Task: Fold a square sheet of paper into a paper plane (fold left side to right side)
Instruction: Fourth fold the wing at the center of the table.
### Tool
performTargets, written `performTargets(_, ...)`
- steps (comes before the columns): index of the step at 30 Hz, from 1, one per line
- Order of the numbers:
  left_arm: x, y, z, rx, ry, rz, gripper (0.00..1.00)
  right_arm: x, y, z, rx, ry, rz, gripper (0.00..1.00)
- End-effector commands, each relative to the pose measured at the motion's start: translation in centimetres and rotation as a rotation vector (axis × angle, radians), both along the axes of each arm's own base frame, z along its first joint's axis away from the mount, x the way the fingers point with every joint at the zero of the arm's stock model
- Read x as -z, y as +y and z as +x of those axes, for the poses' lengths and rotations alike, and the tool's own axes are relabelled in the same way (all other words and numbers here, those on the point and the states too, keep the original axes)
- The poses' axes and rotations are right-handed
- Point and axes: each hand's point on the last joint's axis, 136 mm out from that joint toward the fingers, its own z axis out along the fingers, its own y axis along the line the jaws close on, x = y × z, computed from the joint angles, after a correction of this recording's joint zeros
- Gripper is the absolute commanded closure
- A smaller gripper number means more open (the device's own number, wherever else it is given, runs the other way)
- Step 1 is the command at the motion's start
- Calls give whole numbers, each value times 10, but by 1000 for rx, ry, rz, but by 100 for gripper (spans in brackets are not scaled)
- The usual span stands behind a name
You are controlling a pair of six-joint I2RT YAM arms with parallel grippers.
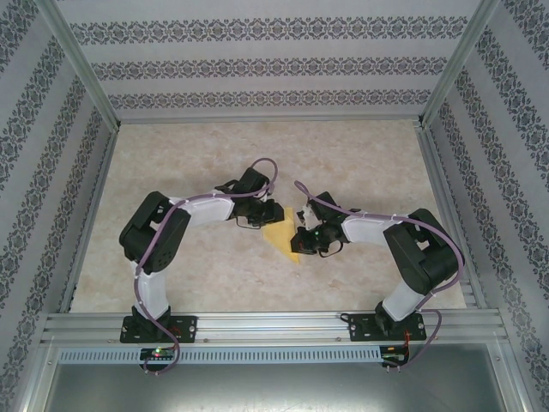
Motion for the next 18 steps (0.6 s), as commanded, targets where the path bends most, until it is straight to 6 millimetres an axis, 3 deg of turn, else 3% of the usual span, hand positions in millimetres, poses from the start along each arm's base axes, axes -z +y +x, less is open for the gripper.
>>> performTargets(1,-34,-5,-3,44,-99,-57,75,38,-31,-25,16,107,-159,99)
performTargets(8,-30,-26,-28,109,-77,-214,87,39,-32,-25,7,107,-172,100)
performTargets(15,-17,-49,-45,175,-54,-270,90,38,-34,-26,5,105,-183,100)
performTargets(18,-8,-50,-48,176,-45,-251,91,38,-34,-26,2,107,-188,100)
